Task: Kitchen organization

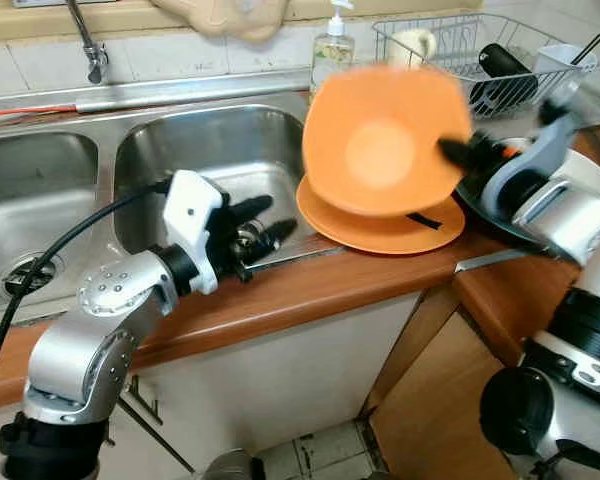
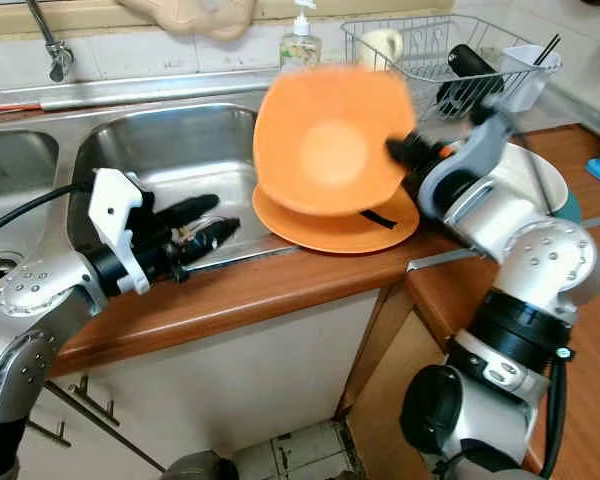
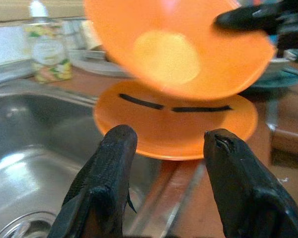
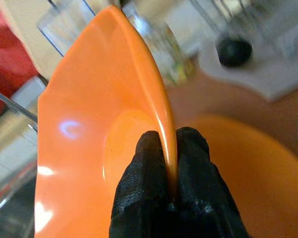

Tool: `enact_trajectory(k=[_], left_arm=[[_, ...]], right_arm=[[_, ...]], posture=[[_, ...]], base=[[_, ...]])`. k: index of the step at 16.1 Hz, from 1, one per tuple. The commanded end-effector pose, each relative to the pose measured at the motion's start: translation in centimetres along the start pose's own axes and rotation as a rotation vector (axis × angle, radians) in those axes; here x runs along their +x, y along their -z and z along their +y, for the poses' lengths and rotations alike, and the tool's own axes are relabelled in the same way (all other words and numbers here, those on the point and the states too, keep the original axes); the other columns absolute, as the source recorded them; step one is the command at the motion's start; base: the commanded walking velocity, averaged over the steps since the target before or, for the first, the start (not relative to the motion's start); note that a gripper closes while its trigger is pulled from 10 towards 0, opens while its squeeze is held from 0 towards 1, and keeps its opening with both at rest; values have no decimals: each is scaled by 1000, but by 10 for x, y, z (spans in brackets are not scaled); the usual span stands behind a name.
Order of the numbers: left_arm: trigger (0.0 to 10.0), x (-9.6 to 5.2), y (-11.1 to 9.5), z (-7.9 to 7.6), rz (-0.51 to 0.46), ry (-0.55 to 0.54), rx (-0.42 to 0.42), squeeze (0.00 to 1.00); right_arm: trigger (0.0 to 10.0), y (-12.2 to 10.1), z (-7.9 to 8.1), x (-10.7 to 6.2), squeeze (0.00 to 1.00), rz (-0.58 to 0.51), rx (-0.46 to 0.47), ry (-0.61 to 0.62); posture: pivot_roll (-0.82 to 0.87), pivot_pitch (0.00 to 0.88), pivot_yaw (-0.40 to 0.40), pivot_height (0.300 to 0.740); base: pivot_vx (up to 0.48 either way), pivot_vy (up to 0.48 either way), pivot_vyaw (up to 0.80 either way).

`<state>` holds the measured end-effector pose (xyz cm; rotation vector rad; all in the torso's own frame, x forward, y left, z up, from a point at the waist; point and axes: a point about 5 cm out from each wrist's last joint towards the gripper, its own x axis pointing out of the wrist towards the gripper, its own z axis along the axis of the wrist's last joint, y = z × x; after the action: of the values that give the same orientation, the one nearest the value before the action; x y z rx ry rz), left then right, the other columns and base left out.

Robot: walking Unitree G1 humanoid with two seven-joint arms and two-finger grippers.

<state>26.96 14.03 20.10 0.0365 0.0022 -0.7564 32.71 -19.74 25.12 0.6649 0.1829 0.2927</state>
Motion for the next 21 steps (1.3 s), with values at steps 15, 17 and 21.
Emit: enact_trajectory(k=[15,17,21], left_arm=[[10000,23,-17,27,-254,-34,-406,0],[10000,27,-13,28,-239,-15,-429,0],[1176,26,-7,31,-212,-30,-441,0]], right_arm=[[0,16,53,-14,0,-157,-473,-373],[0,18,57,-16,0,-178,-433,-407],[0,19,56,-17,0,-198,-357,-408]], posture=[[-9,0,37,716],[-3,0,41,716],[-2,0,44,716]], base=[[0,0,0],[0,0,0],[0,0,0]])
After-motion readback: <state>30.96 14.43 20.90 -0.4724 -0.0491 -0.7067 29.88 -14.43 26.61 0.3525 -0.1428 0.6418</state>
